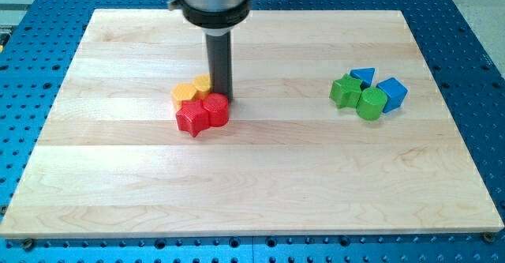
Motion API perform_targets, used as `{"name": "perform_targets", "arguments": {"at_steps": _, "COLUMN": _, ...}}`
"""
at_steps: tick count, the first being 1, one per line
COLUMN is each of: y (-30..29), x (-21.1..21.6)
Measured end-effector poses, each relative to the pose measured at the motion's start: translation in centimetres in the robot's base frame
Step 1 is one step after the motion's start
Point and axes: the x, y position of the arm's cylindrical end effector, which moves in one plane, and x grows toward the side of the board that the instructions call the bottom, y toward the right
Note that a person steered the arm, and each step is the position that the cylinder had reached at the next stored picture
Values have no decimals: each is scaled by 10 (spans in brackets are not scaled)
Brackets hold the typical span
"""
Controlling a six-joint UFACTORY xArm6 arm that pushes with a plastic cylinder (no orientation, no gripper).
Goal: Separate the red blocks from the yellow blocks
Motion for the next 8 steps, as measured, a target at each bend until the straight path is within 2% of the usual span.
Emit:
{"name": "perform_targets", "arguments": {"at_steps": 1, "y": -25, "x": 7}}
{"name": "perform_targets", "arguments": {"at_steps": 2, "y": -26, "x": 36}}
{"name": "perform_targets", "arguments": {"at_steps": 4, "y": -75, "x": 47}}
{"name": "perform_targets", "arguments": {"at_steps": 5, "y": -67, "x": 7}}
{"name": "perform_targets", "arguments": {"at_steps": 6, "y": -36, "x": -9}}
{"name": "perform_targets", "arguments": {"at_steps": 7, "y": -28, "x": -12}}
{"name": "perform_targets", "arguments": {"at_steps": 8, "y": 13, "x": -15}}
